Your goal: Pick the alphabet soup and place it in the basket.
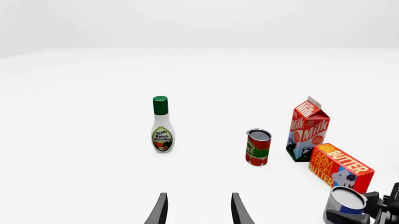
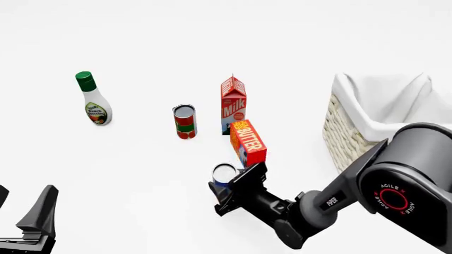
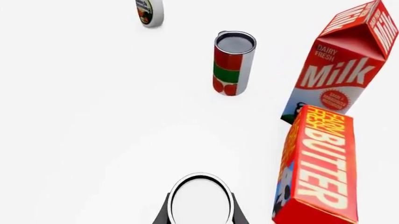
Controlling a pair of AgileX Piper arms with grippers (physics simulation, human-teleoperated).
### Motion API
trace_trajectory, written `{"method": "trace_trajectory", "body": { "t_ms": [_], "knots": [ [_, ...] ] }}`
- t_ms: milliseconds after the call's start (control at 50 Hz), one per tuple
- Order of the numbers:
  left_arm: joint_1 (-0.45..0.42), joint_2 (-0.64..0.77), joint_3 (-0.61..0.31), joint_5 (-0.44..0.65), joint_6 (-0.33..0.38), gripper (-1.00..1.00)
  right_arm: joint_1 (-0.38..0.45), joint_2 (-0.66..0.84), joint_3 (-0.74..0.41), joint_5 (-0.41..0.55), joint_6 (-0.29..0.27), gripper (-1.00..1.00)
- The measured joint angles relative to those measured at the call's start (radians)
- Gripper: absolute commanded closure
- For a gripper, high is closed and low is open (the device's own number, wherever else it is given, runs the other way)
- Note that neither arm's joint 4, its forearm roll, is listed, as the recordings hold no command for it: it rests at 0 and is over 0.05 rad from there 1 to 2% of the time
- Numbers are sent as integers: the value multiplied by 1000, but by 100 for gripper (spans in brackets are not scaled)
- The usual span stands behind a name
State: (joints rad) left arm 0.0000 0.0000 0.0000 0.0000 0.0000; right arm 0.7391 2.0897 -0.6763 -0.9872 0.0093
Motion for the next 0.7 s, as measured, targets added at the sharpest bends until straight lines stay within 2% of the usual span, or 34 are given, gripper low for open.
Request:
{"method": "trace_trajectory", "body": {
  "t_ms": [340,700],
  "knots": [
    [0,0,0,0,0,-100,4,-106,59,-5,3,100],
    [0,0,0,0,0,-100,-6,-316,142,20,-6,100]
  ]
}}
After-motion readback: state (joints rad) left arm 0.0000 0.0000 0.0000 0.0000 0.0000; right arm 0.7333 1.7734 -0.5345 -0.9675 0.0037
